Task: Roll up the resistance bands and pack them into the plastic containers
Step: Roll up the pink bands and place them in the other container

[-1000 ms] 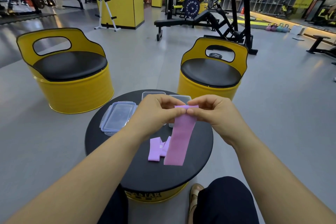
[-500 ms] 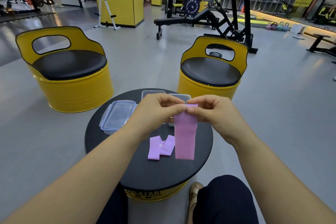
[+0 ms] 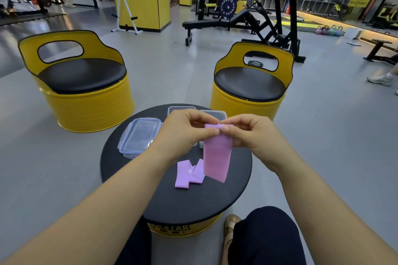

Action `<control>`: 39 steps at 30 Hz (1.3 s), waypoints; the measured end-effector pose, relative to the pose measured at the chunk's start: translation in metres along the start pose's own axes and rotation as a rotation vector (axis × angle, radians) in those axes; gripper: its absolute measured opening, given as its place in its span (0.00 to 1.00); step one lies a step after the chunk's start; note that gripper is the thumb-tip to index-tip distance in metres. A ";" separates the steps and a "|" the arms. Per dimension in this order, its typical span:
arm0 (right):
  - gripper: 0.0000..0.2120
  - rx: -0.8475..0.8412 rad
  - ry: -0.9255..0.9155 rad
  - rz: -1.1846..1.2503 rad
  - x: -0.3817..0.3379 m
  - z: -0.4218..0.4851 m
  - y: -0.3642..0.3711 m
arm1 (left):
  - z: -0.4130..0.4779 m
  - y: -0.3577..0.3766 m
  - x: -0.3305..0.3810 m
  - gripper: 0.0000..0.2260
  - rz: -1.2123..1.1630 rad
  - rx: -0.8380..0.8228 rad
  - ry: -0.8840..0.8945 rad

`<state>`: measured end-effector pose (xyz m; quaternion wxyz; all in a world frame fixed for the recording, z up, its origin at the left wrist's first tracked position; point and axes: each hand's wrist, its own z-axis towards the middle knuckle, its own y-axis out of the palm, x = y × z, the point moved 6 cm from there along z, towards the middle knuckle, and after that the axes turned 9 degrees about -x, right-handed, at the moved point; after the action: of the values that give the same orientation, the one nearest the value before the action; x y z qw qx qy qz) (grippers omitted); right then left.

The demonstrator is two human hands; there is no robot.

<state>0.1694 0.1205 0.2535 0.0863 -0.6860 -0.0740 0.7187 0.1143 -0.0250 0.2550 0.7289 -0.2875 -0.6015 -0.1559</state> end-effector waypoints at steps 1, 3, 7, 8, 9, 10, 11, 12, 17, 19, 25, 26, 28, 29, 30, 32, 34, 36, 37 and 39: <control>0.06 0.008 -0.007 -0.004 0.000 0.000 -0.001 | 0.000 0.000 -0.001 0.07 0.000 -0.004 -0.007; 0.05 0.028 -0.022 0.013 -0.001 0.000 -0.003 | 0.000 0.003 -0.004 0.06 -0.028 -0.023 -0.042; 0.07 0.024 -0.051 0.027 -0.002 0.000 -0.003 | 0.000 0.004 -0.007 0.05 -0.068 -0.038 -0.084; 0.08 0.027 -0.055 0.021 -0.001 0.000 -0.003 | 0.000 0.003 -0.007 0.05 -0.059 -0.036 -0.077; 0.08 0.030 -0.058 0.015 -0.001 0.000 -0.003 | 0.000 0.003 -0.007 0.05 -0.049 -0.033 -0.071; 0.09 0.030 -0.059 0.013 0.000 0.000 -0.003 | 0.000 0.002 -0.008 0.05 -0.042 -0.027 -0.064; 0.09 0.027 -0.059 0.014 0.001 0.001 -0.003 | 0.000 0.001 -0.008 0.06 -0.035 -0.018 -0.059; 0.09 0.022 -0.055 0.021 0.002 0.001 -0.002 | 0.000 0.001 -0.008 0.06 -0.028 -0.007 -0.051; 0.05 -0.002 -0.038 0.081 0.003 0.001 0.000 | 0.001 0.000 -0.009 0.06 -0.057 0.014 -0.034; 0.05 -0.004 -0.051 0.106 0.002 0.001 0.001 | 0.001 0.003 -0.013 0.05 -0.154 0.009 -0.073; 0.13 -0.190 -0.057 -0.008 -0.005 -0.004 0.006 | 0.002 0.009 -0.017 0.13 -0.431 -0.284 -0.141; 0.17 -0.263 -0.053 -0.068 -0.008 -0.005 0.007 | 0.002 0.009 -0.018 0.12 -0.428 -0.340 -0.163; 0.25 -0.411 -0.042 -0.194 -0.012 -0.006 0.010 | 0.001 0.011 -0.019 0.12 -0.412 -0.441 -0.211; 0.27 -0.472 -0.044 -0.240 -0.014 -0.006 0.012 | 0.001 0.013 -0.019 0.12 -0.401 -0.479 -0.229; 0.27 -0.522 -0.053 -0.269 -0.016 -0.005 0.015 | 0.001 0.014 -0.018 0.12 -0.396 -0.512 -0.238; 0.27 -0.579 -0.068 -0.275 -0.020 -0.005 0.018 | 0.000 0.017 -0.017 0.11 -0.411 -0.572 -0.253; 0.26 -0.607 -0.064 -0.286 -0.022 -0.005 0.020 | -0.002 0.020 -0.016 0.11 -0.426 -0.613 -0.256; 0.26 -0.626 -0.062 -0.342 -0.023 -0.005 0.022 | -0.004 0.021 -0.018 0.12 -0.408 -0.643 -0.257; 0.25 -0.625 -0.064 -0.366 -0.023 -0.005 0.023 | -0.005 0.022 -0.019 0.11 -0.379 -0.657 -0.251; 0.24 -0.616 -0.083 -0.372 -0.022 -0.006 0.024 | -0.007 0.024 -0.021 0.15 -0.353 -0.688 -0.229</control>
<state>0.1755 0.0920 0.2697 0.0018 -0.6247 -0.4140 0.6621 0.1286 -0.0129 0.2289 0.4803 -0.4223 -0.6318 -0.4380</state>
